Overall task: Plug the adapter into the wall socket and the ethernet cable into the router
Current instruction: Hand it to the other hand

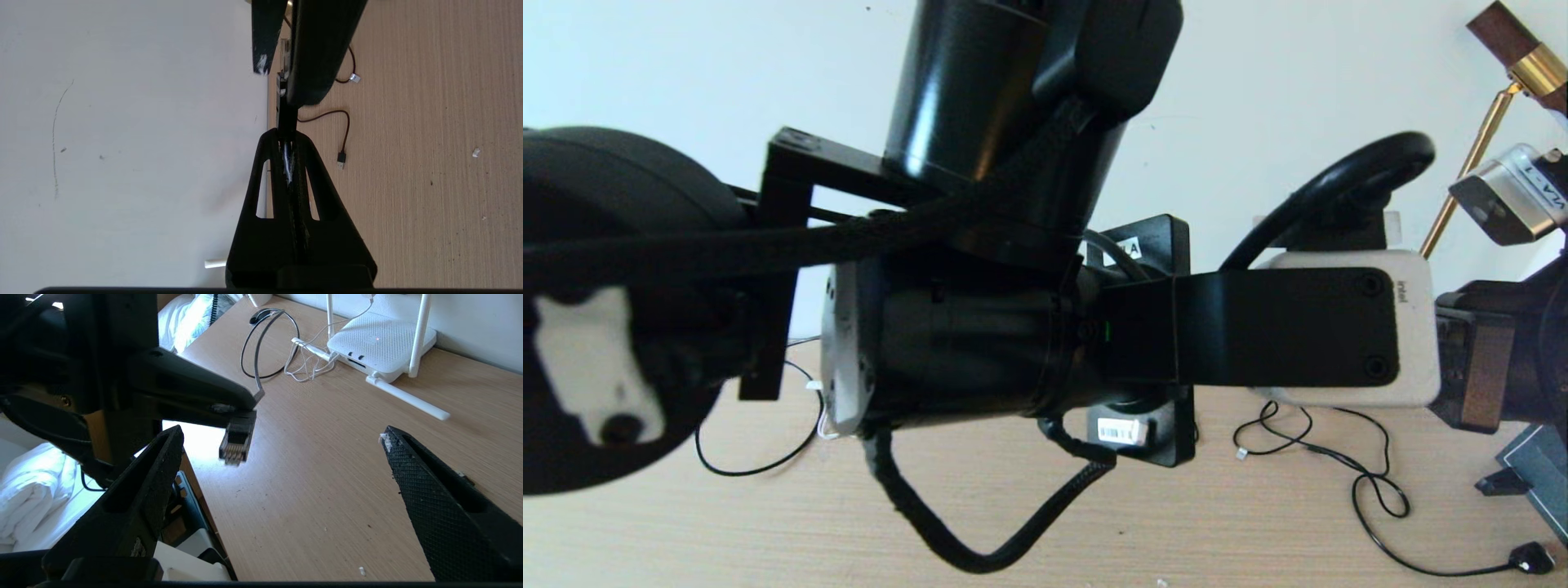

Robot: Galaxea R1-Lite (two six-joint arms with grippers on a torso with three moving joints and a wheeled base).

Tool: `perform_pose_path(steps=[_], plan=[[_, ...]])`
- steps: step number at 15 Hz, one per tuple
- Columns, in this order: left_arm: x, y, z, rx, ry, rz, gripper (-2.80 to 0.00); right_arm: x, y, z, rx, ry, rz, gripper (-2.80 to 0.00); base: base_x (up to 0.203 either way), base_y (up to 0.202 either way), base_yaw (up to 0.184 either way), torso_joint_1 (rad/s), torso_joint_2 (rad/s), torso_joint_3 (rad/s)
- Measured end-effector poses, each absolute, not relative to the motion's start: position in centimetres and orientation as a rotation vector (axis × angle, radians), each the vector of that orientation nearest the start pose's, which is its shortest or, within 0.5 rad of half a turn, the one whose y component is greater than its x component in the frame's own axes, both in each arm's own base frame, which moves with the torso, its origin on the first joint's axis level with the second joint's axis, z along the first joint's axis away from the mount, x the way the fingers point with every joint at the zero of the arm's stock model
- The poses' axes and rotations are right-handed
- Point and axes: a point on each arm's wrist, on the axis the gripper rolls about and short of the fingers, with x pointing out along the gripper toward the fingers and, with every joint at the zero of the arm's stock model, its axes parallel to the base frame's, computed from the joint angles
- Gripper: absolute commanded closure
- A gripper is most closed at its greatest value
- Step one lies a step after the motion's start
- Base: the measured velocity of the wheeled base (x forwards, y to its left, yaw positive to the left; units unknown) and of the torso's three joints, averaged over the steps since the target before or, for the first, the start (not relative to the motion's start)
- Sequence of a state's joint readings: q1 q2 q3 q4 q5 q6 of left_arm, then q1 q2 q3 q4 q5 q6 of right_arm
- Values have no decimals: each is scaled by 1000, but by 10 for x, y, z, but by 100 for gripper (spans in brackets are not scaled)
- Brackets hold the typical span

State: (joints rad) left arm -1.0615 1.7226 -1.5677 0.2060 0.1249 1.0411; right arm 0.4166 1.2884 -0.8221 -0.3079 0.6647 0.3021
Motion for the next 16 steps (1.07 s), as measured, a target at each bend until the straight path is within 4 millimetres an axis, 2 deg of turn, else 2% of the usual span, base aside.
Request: perform_pose_path(steps=[3, 4, 16], plan=[[161, -284, 307, 1163, -203, -1023, 0, 180, 95, 262, 292, 328, 1049, -280, 0, 0, 0, 0, 0, 0], [161, -285, 307, 1163, -202, -1024, 0, 180, 95, 262, 291, 328, 1049, 0, 0, 0, 0, 0, 0, 0], [161, -287, 305, 1167, -221, -1024, 0, 174, 96, 261, 294, 331, 1069, 0, 0, 0, 0, 0, 0, 0]])
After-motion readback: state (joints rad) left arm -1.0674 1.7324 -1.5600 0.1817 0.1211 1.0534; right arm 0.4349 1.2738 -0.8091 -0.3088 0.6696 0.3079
